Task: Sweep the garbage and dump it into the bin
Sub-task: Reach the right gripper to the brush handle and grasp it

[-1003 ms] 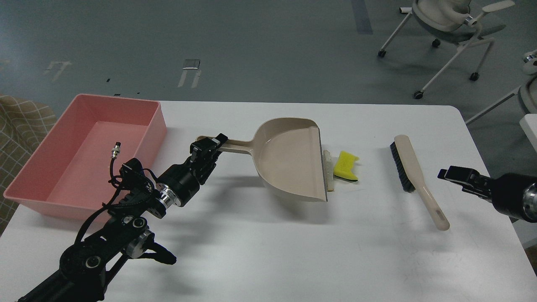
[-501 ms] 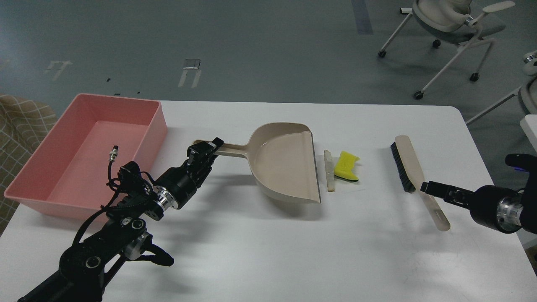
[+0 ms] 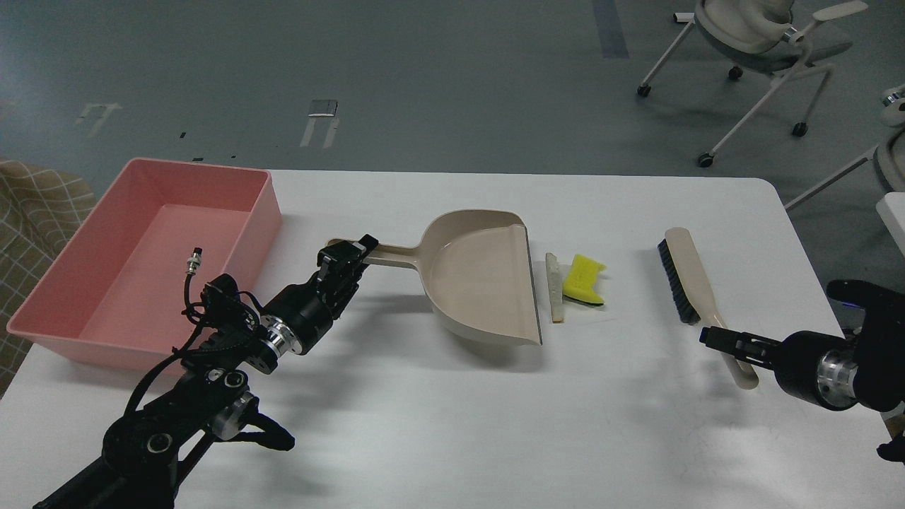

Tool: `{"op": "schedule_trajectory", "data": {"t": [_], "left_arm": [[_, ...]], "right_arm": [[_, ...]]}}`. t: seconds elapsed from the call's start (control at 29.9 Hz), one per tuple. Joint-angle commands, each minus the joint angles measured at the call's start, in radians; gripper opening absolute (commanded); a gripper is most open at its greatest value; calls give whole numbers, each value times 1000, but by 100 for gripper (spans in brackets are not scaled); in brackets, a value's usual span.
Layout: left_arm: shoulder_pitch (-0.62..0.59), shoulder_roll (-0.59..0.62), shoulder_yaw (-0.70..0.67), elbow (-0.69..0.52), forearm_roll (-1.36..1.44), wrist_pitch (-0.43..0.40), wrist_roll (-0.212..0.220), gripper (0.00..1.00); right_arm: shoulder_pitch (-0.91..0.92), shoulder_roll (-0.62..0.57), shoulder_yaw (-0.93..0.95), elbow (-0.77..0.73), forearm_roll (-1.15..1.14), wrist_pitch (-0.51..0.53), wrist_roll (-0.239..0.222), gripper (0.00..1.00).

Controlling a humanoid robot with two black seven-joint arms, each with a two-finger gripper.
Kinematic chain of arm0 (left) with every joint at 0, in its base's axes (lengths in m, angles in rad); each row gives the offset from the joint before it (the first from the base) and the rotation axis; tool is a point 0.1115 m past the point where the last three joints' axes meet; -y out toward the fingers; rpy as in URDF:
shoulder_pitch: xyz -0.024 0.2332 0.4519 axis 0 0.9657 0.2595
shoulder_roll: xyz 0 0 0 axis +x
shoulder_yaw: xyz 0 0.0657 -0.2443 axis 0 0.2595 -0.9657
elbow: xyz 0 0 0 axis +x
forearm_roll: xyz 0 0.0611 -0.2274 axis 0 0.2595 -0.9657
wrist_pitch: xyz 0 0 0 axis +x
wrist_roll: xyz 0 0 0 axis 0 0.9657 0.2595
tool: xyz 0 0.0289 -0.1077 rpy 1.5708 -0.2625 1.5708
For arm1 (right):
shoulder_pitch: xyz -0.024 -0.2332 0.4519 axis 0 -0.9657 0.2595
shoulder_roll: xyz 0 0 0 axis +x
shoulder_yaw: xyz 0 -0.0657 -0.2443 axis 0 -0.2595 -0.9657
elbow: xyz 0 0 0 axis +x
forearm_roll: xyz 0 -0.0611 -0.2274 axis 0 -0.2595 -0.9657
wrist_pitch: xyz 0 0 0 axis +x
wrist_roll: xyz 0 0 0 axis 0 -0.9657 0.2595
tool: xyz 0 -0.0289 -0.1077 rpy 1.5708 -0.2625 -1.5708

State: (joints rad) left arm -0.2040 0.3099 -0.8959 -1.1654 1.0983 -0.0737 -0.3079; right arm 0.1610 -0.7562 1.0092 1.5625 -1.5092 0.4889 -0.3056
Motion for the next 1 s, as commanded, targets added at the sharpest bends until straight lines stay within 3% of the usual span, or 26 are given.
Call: {"op": "schedule_trajectory", "data": {"t": [0.0,0.07,0.13,0.2,0.47,0.53,0.6,0.97], "left_arm": [[5,0,0,1,0,0,0,0],[6,0,0,0,0,0,0,0],[6,0,0,0,0,0,0,0],[8,0,0,0,-1,0,-2,0],[11,0,0,0,-1,0,-14,0],[11,0,0,0,-1,0,-14,0],[11,0,0,0,-1,-1,-14,0],[17,-2,2,6,0,15,-8,0]], "right_arm": [[2,23,2,2,0,0,-1,52],[2,24,2,2,0,0,-1,50],[2,24,2,4,0,0,-1,36],[3,24,2,14,1,0,-3,30],[3,14,2,44,0,0,-24,27],[3,12,2,44,0,0,-26,18],[0,12,2,44,0,0,-27,0],[12,26,12,45,10,0,-24,0]]}}
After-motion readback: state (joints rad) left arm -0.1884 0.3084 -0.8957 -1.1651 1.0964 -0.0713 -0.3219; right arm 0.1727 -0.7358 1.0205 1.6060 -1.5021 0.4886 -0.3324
